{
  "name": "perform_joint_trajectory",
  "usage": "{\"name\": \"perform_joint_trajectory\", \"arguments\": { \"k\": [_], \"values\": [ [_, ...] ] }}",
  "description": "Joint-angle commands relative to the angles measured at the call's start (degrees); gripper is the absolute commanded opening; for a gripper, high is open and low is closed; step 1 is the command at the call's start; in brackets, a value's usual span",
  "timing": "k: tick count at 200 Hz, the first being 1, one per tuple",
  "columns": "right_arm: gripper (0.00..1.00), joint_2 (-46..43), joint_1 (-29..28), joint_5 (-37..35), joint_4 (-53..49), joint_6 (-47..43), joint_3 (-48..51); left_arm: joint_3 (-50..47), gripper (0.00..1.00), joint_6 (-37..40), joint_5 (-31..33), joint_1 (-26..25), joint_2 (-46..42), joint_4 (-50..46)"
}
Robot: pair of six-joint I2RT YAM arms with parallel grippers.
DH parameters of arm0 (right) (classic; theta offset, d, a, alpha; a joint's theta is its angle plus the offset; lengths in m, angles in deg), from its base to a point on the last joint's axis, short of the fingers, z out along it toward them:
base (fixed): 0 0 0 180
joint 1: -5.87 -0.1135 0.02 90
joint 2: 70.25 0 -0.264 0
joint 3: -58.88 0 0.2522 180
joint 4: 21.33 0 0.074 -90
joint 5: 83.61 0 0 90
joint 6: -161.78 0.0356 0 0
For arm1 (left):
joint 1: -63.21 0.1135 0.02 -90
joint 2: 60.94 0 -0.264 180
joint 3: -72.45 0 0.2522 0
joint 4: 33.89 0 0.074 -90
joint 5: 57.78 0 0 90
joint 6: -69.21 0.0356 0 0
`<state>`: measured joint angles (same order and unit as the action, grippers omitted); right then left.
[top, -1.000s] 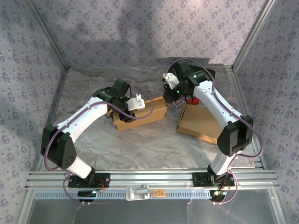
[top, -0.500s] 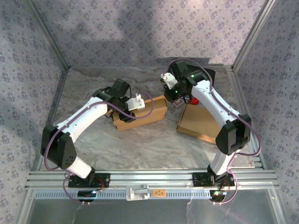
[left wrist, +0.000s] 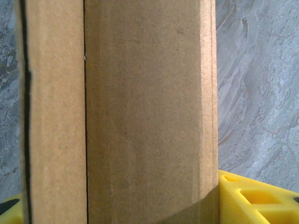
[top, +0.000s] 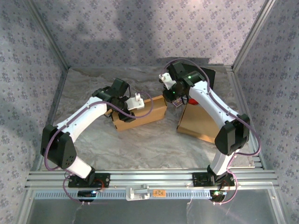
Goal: Fold the paper box
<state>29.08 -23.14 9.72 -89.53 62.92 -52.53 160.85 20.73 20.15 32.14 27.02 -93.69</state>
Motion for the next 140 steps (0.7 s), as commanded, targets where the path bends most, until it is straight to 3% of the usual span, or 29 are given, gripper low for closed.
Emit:
{"name": "perform_joint_trajectory", "arguments": {
  "k": [1,56,106,140],
  "values": [
    [0.28,-0.81,0.45,1.41,0.98,0.50,0.77,0.16,0.59,0.32,-1.59,0.40,-0.21,-1.27],
    [0.32,1.81,1.28,1.98,0.80,-1.42,-0.60,0.25,0.59,0.23,-1.81,0.50,-0.18,-1.27],
    [0.21,2.05,1.68,2.91,1.35,-0.74,-0.79,0.42,0.59,0.15,-1.94,0.52,-0.13,-1.33],
    [0.09,1.67,0.92,2.26,1.72,-0.45,-1.29,0.52,0.59,0.14,-2.02,0.58,-0.15,-1.29]
  ]
}}
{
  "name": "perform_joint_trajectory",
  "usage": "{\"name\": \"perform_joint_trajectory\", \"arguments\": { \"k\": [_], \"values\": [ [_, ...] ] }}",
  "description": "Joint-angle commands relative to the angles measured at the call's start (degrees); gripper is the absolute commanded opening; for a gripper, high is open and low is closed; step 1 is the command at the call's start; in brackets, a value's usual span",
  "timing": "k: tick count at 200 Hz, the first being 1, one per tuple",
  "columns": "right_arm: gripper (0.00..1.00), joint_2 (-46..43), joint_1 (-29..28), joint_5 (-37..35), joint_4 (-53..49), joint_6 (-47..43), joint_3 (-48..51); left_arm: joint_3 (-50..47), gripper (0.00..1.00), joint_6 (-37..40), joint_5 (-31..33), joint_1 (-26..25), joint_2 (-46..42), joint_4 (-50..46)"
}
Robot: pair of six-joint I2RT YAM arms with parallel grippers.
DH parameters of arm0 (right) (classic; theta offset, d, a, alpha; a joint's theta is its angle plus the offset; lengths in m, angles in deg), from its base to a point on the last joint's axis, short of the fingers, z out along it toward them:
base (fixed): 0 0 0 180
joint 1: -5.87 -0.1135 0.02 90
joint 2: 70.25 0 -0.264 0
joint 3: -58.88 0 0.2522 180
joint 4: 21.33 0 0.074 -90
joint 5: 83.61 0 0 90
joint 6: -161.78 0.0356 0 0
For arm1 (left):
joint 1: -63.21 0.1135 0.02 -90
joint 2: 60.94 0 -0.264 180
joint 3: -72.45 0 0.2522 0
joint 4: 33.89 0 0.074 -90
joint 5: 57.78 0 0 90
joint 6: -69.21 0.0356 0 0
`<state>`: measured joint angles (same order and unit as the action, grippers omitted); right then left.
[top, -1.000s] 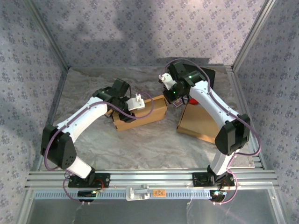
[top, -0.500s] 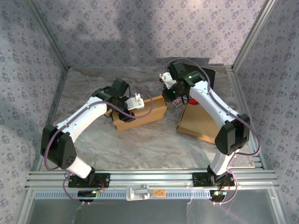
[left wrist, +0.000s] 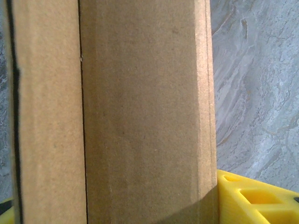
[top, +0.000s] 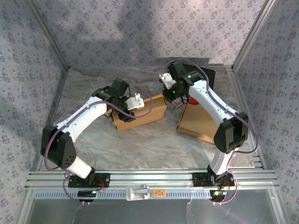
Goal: Fold the paper box
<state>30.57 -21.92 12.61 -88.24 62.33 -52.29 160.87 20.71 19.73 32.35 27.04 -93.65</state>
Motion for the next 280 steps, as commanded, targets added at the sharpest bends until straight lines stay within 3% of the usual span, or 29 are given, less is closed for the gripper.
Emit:
{"name": "perform_joint_trajectory", "arguments": {
  "k": [1,15,51,88,159,280],
  "values": [
    [0.08,0.22,-0.36,-0.70,0.42,0.18,-1.59,0.49,0.59,0.16,-1.63,0.36,-0.18,-1.31],
    [0.00,0.21,-0.98,-2.43,0.32,0.52,-1.75,0.56,0.59,0.06,-1.54,0.36,-0.15,-1.29],
    [0.00,-0.01,-2.13,-4.90,-1.73,3.66,-3.64,0.82,0.59,-0.27,-1.75,0.62,-0.17,-1.15],
    [0.00,2.02,-2.09,1.02,-10.45,11.37,-7.54,0.85,0.60,-0.30,-1.39,0.70,-0.13,-1.11],
    [0.00,1.88,-0.97,7.85,-14.48,26.64,-7.82,1.90,0.61,-0.79,-2.34,0.55,0.50,-1.46],
    [0.00,3.40,1.22,13.66,-19.13,31.38,-13.20,2.77,0.67,-0.40,-0.04,-1.32,0.85,-1.85]
  ]
}}
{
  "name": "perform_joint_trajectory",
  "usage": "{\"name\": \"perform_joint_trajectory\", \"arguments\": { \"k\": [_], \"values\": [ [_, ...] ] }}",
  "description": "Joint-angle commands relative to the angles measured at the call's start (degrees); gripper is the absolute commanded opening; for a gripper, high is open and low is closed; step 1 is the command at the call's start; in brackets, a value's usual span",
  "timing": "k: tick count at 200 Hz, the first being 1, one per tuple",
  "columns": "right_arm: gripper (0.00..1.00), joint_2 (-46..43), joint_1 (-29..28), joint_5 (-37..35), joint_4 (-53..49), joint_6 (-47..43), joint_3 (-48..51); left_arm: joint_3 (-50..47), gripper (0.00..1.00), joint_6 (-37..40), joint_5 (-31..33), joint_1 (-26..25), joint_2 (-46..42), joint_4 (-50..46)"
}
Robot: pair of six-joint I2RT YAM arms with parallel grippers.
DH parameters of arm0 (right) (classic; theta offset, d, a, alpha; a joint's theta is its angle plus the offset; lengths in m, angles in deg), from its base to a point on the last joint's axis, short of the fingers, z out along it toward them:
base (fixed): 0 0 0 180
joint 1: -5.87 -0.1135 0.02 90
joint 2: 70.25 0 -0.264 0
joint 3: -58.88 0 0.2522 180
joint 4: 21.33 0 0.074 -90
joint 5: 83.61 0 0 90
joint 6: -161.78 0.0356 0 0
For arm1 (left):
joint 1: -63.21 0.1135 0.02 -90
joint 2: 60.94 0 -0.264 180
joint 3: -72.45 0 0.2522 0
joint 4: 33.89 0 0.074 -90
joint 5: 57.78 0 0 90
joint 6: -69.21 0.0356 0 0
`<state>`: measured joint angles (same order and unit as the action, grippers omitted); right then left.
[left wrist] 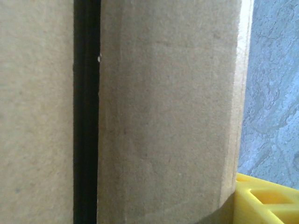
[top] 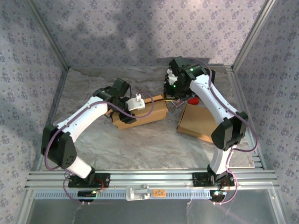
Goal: Fold the paper box
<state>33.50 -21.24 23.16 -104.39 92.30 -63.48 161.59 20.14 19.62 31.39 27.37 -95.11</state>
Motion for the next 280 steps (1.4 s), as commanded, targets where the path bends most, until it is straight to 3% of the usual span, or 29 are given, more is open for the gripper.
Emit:
{"name": "perform_joint_trajectory", "arguments": {
  "k": [1,52,114,179,280],
  "values": [
    [0.00,0.48,0.60,3.18,-3.01,1.39,-2.03,2.06,0.67,0.19,0.09,-0.36,0.49,-0.41],
    [0.00,1.13,2.32,9.96,-3.93,2.27,-3.55,4.05,0.62,-0.31,-0.63,-0.44,2.00,-1.11],
    [0.00,-0.85,3.48,13.06,-1.78,3.97,-0.01,5.22,0.65,-0.48,0.01,-0.94,2.53,-2.14],
    [0.00,-3.03,2.23,6.58,2.11,3.74,5.41,5.57,0.64,-1.28,-0.46,-1.84,2.40,-3.16],
    [0.00,-5.12,2.34,5.23,4.69,7.91,8.60,9.65,0.66,-3.07,-2.79,-1.27,4.10,-3.52]
  ]
}}
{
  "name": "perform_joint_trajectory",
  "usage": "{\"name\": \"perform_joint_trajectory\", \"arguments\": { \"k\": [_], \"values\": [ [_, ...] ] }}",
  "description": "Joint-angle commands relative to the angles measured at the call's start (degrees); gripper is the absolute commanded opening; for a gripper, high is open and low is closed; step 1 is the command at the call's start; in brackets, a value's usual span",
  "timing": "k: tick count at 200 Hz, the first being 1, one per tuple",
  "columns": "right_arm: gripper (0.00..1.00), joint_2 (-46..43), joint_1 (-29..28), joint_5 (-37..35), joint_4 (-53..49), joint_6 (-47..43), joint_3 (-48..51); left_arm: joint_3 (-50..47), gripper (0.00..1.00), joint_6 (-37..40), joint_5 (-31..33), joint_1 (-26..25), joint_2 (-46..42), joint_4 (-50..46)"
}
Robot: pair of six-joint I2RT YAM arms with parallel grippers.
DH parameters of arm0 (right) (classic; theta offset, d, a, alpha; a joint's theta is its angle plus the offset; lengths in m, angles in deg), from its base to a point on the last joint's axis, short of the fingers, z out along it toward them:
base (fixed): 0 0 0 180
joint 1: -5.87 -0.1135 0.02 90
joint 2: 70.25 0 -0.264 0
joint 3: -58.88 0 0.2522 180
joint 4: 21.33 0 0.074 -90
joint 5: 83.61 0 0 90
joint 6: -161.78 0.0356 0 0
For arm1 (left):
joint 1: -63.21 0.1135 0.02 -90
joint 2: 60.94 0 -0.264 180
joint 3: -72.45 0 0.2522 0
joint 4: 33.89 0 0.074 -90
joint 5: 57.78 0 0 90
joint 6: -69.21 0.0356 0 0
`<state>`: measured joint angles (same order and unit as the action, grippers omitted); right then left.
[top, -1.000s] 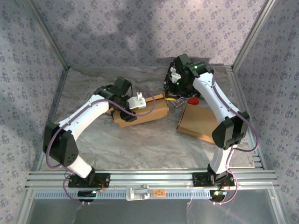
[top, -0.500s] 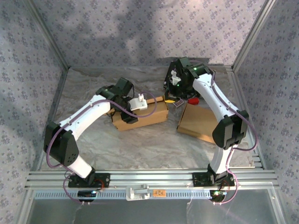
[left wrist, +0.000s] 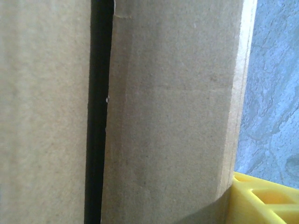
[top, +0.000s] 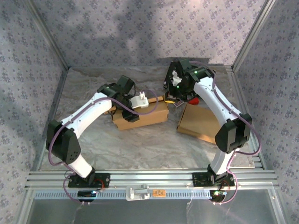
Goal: Fold the paper box
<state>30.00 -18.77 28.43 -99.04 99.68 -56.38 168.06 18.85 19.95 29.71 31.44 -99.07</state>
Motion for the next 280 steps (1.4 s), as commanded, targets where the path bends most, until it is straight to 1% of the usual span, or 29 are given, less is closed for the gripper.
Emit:
{"name": "perform_joint_trajectory", "arguments": {
  "k": [1,23,36,63,96,115,143,164,222,240,255,260,268,280],
  "values": [
    [0.00,-1.63,-0.18,-0.06,-0.66,0.46,1.57,3.21,0.66,-1.86,-3.25,0.43,0.06,0.48],
    [0.00,-1.50,-0.54,-1.75,-0.74,-1.14,3.23,4.01,0.63,-2.54,-4.90,0.97,0.45,-0.14],
    [0.00,-1.84,-0.38,-1.36,-0.15,-1.56,4.20,3.95,0.62,-2.64,-5.44,0.89,0.90,-0.56],
    [0.00,-2.21,-0.19,0.23,1.98,0.18,5.59,3.94,0.62,-3.25,-5.86,0.89,1.37,-0.88],
    [0.00,-3.39,-0.40,-1.09,1.98,1.36,4.58,3.35,0.62,-2.67,-5.50,0.82,1.30,-1.06],
    [0.00,-4.31,-0.17,-0.16,2.57,2.93,4.21,2.70,0.63,-2.60,-4.00,0.37,0.75,-0.62],
    [0.00,-4.89,-0.35,2.40,5.83,6.92,6.19,2.27,0.63,-2.29,-3.30,-0.34,0.34,-0.61],
    [0.00,-5.70,-0.32,1.97,7.75,9.44,8.16,1.95,0.63,-2.20,-2.58,-1.14,0.13,-0.60],
    [0.00,-8.37,2.83,4.96,12.41,13.91,13.16,1.82,0.64,-2.15,-2.40,-1.65,0.03,-0.58],
    [0.00,-8.09,3.29,4.67,11.39,12.77,11.93,2.01,0.63,-2.11,-2.48,-1.60,0.25,-0.62],
    [0.00,-7.17,2.94,3.33,8.51,9.54,10.52,2.09,0.60,-1.83,-2.66,-1.65,0.43,-0.83],
    [0.00,-6.80,2.61,1.92,6.84,8.64,9.72,2.09,0.58,-1.76,-2.71,-1.54,0.55,-0.95],
    [0.00,-6.28,1.82,-1.21,3.98,4.14,8.42,2.14,0.55,-1.50,-3.07,-1.54,0.68,-1.21],
    [0.16,-6.48,0.64,-6.73,1.13,0.50,7.21,2.28,0.53,-1.47,-3.23,-1.43,0.79,-1.38]
  ]
}}
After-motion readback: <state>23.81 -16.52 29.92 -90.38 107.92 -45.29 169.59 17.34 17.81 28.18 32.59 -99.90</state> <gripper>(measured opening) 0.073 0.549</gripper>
